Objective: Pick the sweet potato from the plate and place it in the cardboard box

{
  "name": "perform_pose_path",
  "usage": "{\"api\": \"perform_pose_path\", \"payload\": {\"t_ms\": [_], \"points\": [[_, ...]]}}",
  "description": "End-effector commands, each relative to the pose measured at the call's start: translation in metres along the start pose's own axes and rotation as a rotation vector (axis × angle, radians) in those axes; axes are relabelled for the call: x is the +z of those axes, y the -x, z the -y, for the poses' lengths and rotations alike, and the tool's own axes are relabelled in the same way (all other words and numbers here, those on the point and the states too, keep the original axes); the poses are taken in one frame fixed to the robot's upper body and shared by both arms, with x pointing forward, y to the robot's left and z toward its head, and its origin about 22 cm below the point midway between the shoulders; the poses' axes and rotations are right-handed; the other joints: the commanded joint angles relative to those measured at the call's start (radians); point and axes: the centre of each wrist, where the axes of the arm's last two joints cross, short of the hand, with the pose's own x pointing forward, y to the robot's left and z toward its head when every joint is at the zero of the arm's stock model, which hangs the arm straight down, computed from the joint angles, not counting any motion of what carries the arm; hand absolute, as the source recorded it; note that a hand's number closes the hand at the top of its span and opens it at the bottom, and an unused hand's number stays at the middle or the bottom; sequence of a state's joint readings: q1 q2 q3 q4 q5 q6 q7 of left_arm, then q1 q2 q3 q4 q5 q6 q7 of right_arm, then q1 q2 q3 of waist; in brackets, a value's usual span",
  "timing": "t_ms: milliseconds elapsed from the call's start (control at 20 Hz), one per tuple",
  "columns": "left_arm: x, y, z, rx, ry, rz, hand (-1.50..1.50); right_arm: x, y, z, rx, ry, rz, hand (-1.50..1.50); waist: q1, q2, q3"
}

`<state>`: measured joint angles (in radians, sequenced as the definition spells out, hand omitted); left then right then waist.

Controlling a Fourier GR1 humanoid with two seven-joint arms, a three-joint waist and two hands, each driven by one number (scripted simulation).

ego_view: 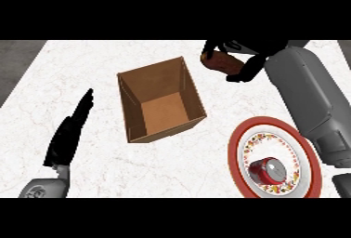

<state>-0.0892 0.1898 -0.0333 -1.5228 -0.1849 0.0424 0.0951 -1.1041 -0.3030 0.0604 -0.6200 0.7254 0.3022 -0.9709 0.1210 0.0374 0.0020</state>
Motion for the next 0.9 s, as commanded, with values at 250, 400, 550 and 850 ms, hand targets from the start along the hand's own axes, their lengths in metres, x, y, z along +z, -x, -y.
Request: {"api": "perform_pose_path", "payload": {"t_ms": [250, 400, 550, 850], "points": [[0.004, 0.013, -0.010, -0.010, -0.028, -0.028, 0.00, -0.060, -0.017, 0.010, -0.269, -0.078, 0.279, 1.50, -0.038, -0.013, -0.002], [-0.003, 0.007, -0.018, 0.008, -0.059, -0.031, 0.00, -0.082, -0.025, 0.005, -0.257, -0.118, 0.268, 1.50, -0.060, -0.019, -0.003], [0.012, 0.020, -0.013, 0.003, -0.064, -0.037, 0.00, -0.104, -0.036, 0.004, -0.254, -0.147, 0.269, 1.50, -0.065, -0.025, -0.003], [0.013, 0.015, -0.011, -0.008, -0.055, -0.056, 0.00, -0.156, -0.064, -0.047, -0.245, -0.232, 0.264, 1.50, -0.076, -0.028, -0.003]]}}
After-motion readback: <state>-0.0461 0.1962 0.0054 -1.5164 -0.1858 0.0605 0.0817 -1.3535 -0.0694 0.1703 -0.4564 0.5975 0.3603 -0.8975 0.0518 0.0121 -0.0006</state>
